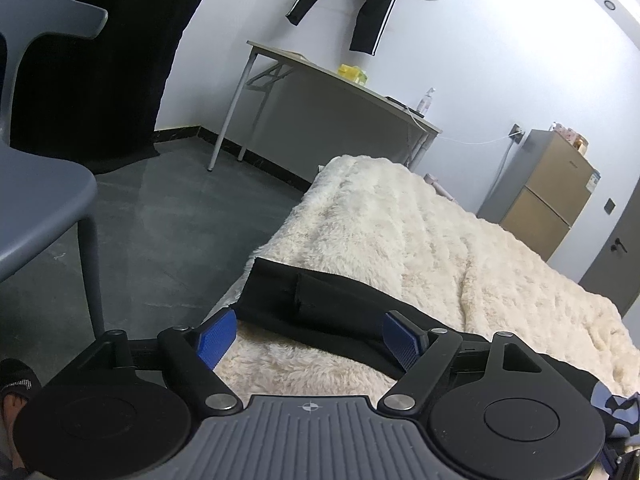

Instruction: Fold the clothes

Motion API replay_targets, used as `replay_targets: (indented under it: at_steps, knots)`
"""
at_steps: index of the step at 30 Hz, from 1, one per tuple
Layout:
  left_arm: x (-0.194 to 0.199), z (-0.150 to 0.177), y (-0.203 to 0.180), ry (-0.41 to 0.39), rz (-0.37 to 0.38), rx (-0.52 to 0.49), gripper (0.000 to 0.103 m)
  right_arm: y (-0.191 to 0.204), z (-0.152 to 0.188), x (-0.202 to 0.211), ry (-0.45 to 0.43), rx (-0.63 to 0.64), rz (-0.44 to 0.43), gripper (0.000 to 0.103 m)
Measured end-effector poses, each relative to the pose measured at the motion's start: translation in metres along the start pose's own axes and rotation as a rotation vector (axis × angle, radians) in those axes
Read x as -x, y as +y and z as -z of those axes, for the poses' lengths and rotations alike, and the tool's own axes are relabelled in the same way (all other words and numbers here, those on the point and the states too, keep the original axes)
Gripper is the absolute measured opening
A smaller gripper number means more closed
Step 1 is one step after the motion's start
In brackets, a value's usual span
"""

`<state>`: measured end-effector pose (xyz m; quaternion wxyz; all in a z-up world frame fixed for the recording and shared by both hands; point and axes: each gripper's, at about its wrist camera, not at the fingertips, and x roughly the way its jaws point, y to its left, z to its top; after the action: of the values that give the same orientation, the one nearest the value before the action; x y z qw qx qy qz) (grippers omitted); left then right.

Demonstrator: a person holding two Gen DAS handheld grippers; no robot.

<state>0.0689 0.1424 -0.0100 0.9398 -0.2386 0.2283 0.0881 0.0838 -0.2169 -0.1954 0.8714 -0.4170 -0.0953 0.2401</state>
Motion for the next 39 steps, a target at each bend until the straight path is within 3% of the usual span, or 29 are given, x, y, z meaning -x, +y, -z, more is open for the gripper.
replay_targets:
  at_steps: [39]
  knots:
    - [-0.005,0.006,-0.018,0.02,0.008,-0.122,0.077,0.0,-0.002,0.003,0.001,0.0,0.0,0.103]
